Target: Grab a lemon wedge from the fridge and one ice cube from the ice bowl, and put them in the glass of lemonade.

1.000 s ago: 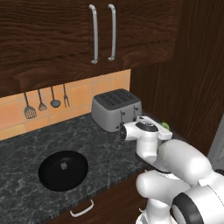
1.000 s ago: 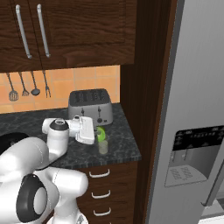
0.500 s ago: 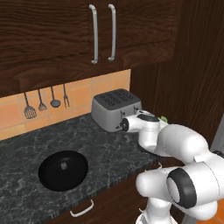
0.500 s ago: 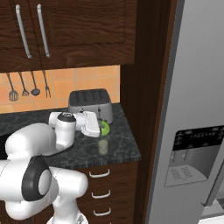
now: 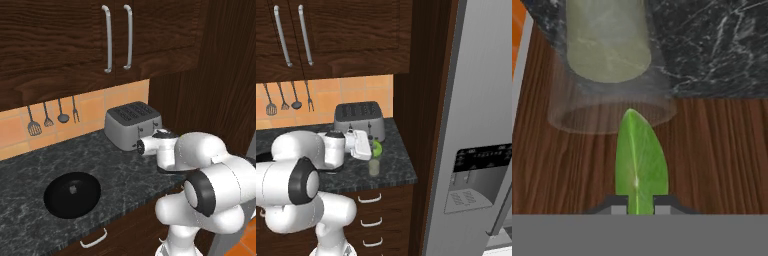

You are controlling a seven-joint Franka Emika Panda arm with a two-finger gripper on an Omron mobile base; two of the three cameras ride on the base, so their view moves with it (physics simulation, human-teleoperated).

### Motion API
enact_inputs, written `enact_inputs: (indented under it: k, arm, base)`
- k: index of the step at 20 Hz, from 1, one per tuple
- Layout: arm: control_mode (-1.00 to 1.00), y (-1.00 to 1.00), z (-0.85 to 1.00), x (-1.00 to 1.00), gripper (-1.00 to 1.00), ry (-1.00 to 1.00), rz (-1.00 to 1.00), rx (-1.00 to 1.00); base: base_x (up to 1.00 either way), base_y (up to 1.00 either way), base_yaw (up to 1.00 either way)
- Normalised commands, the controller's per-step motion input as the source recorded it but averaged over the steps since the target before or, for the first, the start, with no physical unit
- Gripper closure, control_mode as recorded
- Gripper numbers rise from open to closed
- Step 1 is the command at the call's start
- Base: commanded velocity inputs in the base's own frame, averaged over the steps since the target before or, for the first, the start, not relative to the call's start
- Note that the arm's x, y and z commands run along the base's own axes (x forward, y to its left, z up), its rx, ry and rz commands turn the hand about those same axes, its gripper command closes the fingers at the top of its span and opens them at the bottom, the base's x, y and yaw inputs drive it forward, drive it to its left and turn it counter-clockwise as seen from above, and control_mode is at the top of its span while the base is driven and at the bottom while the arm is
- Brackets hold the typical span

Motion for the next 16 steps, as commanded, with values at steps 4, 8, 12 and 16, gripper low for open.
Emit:
enact_inputs:
  k: [4,8,12,16]
  arm:
    - [-1.0,0.0,-0.17,0.08,1.0,-0.03,0.0,0.0]
    - [-1.0,-0.01,-0.02,-0.33,1.0,0.0,-0.02,0.0]
    - [-1.0,0.0,0.0,-0.58,1.0,-0.01,0.0,0.0]
    - [-1.0,0.0,0.0,-0.15,1.0,0.0,0.0,0.0]
  base:
    - [0.0,0.0,0.0]
    - [0.0,0.0,0.0]
    - [0.0,0.0,0.0]
    - [0.0,0.0,0.0]
